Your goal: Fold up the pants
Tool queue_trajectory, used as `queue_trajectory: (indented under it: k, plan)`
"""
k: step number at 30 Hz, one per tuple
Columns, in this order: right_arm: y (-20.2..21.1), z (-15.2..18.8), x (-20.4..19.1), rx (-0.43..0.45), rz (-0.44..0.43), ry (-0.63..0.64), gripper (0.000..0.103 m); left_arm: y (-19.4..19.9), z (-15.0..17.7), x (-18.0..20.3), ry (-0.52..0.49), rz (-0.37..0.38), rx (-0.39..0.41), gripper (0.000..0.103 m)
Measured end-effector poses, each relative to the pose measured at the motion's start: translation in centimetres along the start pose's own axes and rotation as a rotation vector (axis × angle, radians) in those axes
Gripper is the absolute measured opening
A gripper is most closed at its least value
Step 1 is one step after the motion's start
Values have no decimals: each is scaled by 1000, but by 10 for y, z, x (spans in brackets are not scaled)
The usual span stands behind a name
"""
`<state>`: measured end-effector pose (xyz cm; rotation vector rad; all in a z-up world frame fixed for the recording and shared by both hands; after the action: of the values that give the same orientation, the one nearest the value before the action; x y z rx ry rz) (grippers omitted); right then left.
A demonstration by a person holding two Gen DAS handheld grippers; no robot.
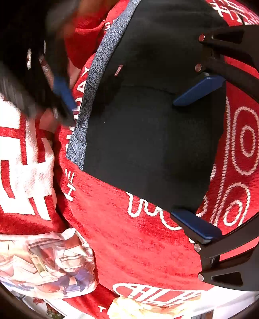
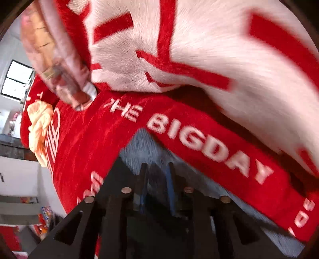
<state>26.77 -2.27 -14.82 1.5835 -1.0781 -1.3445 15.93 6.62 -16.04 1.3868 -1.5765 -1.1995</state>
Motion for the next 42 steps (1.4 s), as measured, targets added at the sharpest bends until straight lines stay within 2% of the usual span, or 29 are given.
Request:
queue_trajectory:
  k: [1,2,3,10,15,19,22,24,26,28,30,35,39,42]
  plan:
    - [15,11,4,5,15,-1,40,3,1,2,2,2,-13,103]
    - [28,24,9,7,28,-9,53,6,1,4,4,8,-23,103]
    - [40,36,16,9,37,-24,59,9,2,6,5,14,-32,103]
    - [120,152,86,-7,130,-236,59,40,14,39,-59,8,-91,103]
    - [175,223,124,29,190,-378,64,70,20,79,-142,38,-91,103]
    - [231,277,150,101,250,-496,64,99,29,119,-181,98,-114,103]
    - [267,309,160,157,268,-577,68,125,36,149,-225,128,-110,103]
    - [284,329,165,183,265,-622,74,141,42,168,-267,138,-105,103]
    - [303,351,169,209,277,-665,74,158,48,186,-306,151,-109,103]
    - [317,368,170,215,291,-693,76,175,55,202,-333,169,-111,103]
    - [326,384,169,219,296,-717,82,187,61,212,-358,183,-116,103]
    - [351,435,166,218,360,-796,85,220,80,235,-459,207,-109,103]
    - [364,466,160,238,356,-884,85,223,110,249,-562,214,-169,103]
    - [372,484,160,268,348,-941,85,213,132,258,-661,177,-209,103]
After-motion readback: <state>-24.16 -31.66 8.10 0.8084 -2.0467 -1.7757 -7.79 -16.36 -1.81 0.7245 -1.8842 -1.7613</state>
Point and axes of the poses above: each gripper's, at about its wrist camera, not at the fingertips, and y roughly against the way its jaws point, x to its right, z to its underside, the point moved 10 cm from there along -y, roughly the way its jaws point, and after that the axes turned 5 degrees about y, right-handed, at the moved point
